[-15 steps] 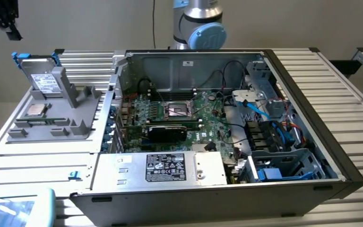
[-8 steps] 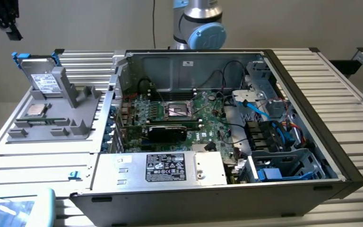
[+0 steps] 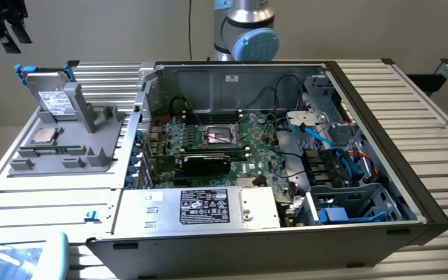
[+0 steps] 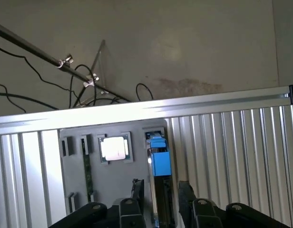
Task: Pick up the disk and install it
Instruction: 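Pick up the disk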
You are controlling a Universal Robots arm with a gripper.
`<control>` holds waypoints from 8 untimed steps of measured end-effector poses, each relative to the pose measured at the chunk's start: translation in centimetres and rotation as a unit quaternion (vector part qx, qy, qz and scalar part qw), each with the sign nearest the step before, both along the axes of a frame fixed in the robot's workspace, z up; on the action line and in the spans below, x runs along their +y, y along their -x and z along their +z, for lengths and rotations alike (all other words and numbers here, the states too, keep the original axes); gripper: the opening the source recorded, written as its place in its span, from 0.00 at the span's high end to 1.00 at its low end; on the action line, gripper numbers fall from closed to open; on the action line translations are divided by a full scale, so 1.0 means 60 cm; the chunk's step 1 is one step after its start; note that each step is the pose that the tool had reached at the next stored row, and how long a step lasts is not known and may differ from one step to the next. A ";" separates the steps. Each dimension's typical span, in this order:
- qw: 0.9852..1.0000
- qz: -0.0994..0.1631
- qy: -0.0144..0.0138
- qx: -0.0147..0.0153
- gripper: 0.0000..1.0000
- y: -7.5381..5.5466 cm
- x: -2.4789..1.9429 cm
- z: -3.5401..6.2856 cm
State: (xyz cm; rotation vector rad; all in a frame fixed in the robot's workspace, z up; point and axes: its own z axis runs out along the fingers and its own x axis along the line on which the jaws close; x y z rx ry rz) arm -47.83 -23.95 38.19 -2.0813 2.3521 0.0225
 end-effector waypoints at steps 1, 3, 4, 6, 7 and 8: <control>1.000 0.000 0.000 0.000 0.52 0.000 0.0000 0.000; 1.000 0.000 0.000 0.000 0.45 0.000 0.0000 -0.002; 1.000 0.000 0.000 0.000 0.45 0.000 0.0002 -0.005; 1.000 0.000 0.000 0.000 0.45 0.000 0.0011 -0.011; 1.000 0.000 0.000 0.000 0.45 0.000 0.0017 -0.014; 1.000 0.000 0.001 0.000 0.45 0.001 0.0029 -0.017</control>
